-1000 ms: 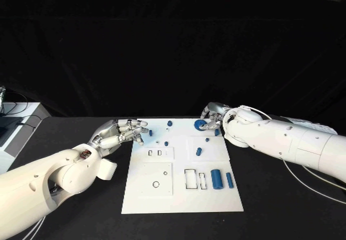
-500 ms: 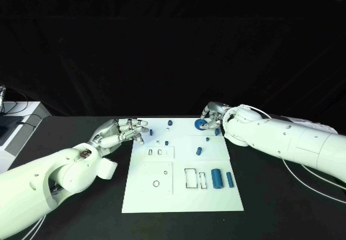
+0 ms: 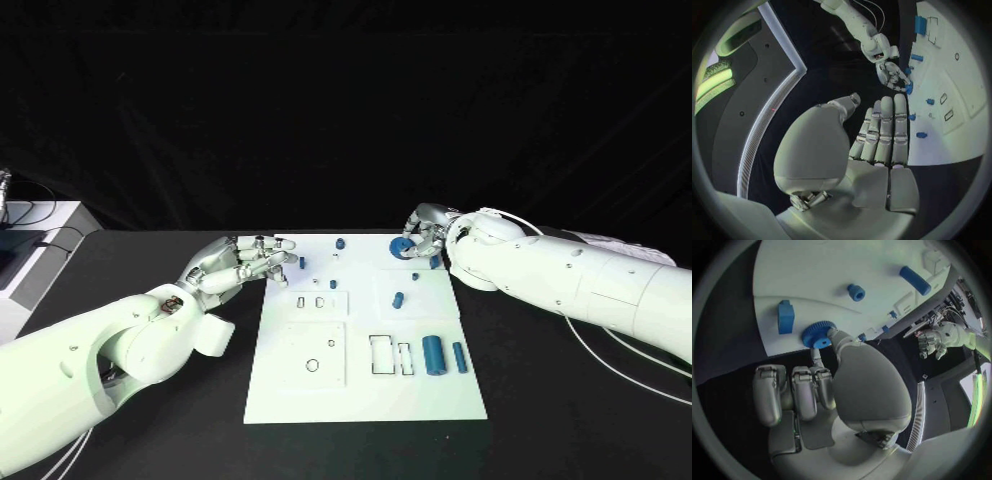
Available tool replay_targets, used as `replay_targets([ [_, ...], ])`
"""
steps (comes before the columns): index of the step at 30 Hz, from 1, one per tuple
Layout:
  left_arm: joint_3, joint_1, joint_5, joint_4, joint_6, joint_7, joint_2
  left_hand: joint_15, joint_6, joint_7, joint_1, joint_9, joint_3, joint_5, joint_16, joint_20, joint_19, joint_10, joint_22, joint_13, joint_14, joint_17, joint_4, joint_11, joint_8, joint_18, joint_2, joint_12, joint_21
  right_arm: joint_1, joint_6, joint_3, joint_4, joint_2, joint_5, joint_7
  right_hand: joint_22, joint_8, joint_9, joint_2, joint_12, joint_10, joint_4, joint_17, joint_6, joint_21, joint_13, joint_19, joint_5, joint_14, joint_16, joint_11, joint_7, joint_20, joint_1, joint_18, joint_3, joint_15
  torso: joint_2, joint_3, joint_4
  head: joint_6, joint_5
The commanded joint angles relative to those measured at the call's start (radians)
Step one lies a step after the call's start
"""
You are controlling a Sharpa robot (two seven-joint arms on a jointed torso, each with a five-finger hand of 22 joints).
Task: Assemble the parts on the task board
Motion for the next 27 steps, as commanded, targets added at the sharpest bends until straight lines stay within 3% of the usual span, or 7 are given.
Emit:
replay_targets([
  [1,0.001,0.000,0.001,0.001,0.015,0.004,0.002,-0.001,0.006,0.009,-0.004,0.001,-0.001,0.003,0.004,0.000,0.003,-0.006,0.001,0.002,0.007,-0.001,-0.006,0.003,0.001,0.005,0.004,-0.003,0.006,-0.001,0.030,-0.001,-0.001,0.001,-0.008,-0.003,0.176,0.005,0.001,0.011,0.002,0.105,-0.003,0.263,0.006,0.001,0.263,0.049,0.005,0.104,0.004,0.006,-0.003,0.005,0.006,-0.013,0.008,0.008,0.000,0.0003,-0.0004,-0.003,-0.001],
  [17,0.001,0.000,0.001,0.000,0.016,0.003,0.002,-0.001,0.007,0.009,-0.004,0.001,-0.001,0.003,0.004,0.000,0.004,-0.006,0.002,0.002,0.009,-0.002,-0.007,0.003,0.001,0.005,0.005,-0.002,0.007,-0.001,0.031,-0.002,-0.004,0.005,-0.014,0.004,0.174,0.006,-0.001,0.017,0.002,0.105,-0.009,0.263,0.009,-0.001,0.263,0.047,0.008,0.104,0.004,0.007,-0.002,0.004,0.017,-0.012,0.023,0.008,-0.001,0.0002,0.0005,-0.006,-0.001],
  [22,0.001,0.000,0.000,0.000,0.015,0.002,0.002,-0.001,0.008,0.009,-0.004,0.001,0.001,0.003,0.005,0.000,0.005,-0.006,0.002,0.002,0.009,-0.003,-0.008,0.003,0.001,0.005,0.008,-0.002,0.008,-0.001,-0.008,-0.003,0.008,0.001,-0.018,0.016,0.177,0.013,-0.003,0.022,0.002,0.105,-0.016,0.263,0.033,0.001,0.263,0.048,0.052,0.104,0.004,0.003,-0.006,0.002,0.021,-0.013,0.057,0.004,0.000,0.0002,-0.0012,-0.007,0.001],
  [27,0.001,0.000,0.000,0.000,0.016,0.002,0.002,-0.001,0.008,0.009,-0.004,0.002,0.001,0.003,0.005,0.000,0.005,-0.006,0.002,0.002,0.009,-0.003,-0.008,0.003,0.001,0.005,0.008,-0.002,0.009,-0.002,-0.068,-0.003,0.044,-0.011,-0.067,0.023,0.180,0.023,-0.003,0.026,0.002,0.105,-0.021,0.263,0.061,0.003,0.263,0.050,0.059,0.104,0.004,-0.004,-0.015,-0.003,0.019,-0.014,0.085,-0.002,-0.001,0.0005,-0.0009,-0.007,0.001],
])
